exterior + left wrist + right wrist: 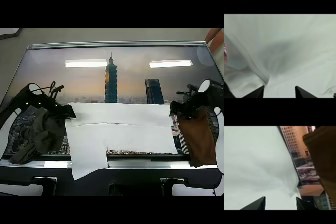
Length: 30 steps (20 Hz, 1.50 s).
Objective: Fold the shirts.
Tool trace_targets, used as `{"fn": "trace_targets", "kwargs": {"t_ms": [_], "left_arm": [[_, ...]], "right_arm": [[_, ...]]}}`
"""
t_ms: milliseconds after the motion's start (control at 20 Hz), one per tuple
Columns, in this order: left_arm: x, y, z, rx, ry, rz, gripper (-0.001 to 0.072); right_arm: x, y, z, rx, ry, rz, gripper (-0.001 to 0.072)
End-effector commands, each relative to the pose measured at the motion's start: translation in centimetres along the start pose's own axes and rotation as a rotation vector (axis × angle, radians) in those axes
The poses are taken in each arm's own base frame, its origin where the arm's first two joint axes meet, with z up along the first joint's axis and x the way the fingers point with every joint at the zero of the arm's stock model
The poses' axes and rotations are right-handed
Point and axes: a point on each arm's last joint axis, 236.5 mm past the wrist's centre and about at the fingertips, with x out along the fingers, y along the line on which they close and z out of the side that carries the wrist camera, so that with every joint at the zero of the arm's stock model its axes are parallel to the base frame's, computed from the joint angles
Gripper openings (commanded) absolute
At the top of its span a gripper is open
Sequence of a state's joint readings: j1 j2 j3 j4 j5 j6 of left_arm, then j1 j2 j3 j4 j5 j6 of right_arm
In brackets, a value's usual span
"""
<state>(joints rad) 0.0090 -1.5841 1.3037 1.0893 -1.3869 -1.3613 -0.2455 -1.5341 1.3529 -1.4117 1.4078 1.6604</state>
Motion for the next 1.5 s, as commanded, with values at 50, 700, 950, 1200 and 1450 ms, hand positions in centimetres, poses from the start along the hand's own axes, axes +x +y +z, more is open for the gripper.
{"fn": "trace_targets", "kwargs": {"t_ms": [50,700,950,1200,1450], "left_arm": [[-3.5,0.6,-1.8,-0.019,-0.067,0.002,0.0478],[5.0,1.1,-18.3,-0.167,-0.022,-0.109,0.0475],[7.2,-0.2,-18.9,-0.178,-0.029,-0.139,0.0466],[8.6,-0.3,-19.0,-0.183,-0.052,-0.122,0.0445],[8.6,-0.4,-18.9,-0.178,-0.051,-0.122,0.0028]], "right_arm": [[-3.4,-3.0,-2.3,0.066,0.023,0.020,0.0495],[-0.2,-3.3,-9.8,0.076,0.037,0.075,0.0488],[-0.2,-3.6,-10.5,0.073,0.067,0.063,0.0490],[2.0,-5.2,-14.7,0.063,0.122,0.003,0.0554],[5.2,-6.1,-18.0,0.070,0.197,-0.016,0.0565]]}}
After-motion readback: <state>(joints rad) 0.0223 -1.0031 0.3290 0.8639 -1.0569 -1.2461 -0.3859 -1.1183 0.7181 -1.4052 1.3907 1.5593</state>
